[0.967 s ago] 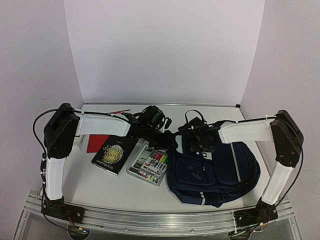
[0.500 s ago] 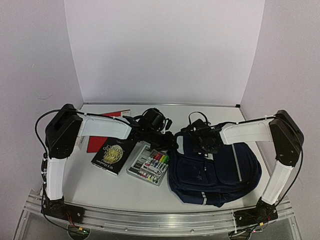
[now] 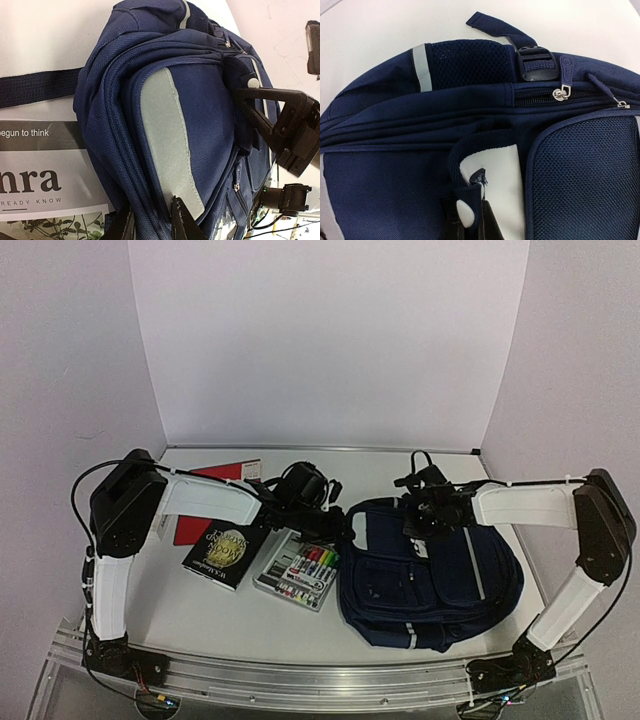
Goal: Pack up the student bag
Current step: Unzip the student bag at the center of the board.
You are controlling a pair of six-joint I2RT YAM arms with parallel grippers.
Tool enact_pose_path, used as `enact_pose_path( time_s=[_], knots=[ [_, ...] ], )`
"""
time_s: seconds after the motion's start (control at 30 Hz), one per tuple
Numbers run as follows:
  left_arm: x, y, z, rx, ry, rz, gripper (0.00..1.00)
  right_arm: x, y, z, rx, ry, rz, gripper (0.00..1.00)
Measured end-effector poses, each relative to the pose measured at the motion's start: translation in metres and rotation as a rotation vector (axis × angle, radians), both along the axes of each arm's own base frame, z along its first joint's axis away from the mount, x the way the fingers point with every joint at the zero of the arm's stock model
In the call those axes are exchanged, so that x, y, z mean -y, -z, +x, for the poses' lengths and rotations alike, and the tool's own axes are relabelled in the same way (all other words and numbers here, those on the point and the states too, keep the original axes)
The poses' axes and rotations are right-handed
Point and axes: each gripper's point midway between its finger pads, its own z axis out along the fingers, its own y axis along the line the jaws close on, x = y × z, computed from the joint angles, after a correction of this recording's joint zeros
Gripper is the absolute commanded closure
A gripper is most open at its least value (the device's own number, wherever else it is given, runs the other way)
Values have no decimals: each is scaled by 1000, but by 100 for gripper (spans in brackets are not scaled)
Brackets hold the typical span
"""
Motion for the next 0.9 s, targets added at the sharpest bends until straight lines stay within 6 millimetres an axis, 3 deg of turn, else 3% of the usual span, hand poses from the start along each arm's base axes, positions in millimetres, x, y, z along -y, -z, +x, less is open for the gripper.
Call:
enact_pose_path(
  time_s=[0.43, 0.7, 0.9],
  knots=[
    [-11, 4, 4, -12, -32, -22, 78, 2, -7, 3, -72, -135, 300, 100],
    [-18, 3, 5, -9, -45, -13, 78, 24, -10, 4, -78, -138, 374, 100],
    [-28, 3, 10, -13, -67, 4, 76, 45, 0, 4, -90, -97, 378, 100]
  ],
)
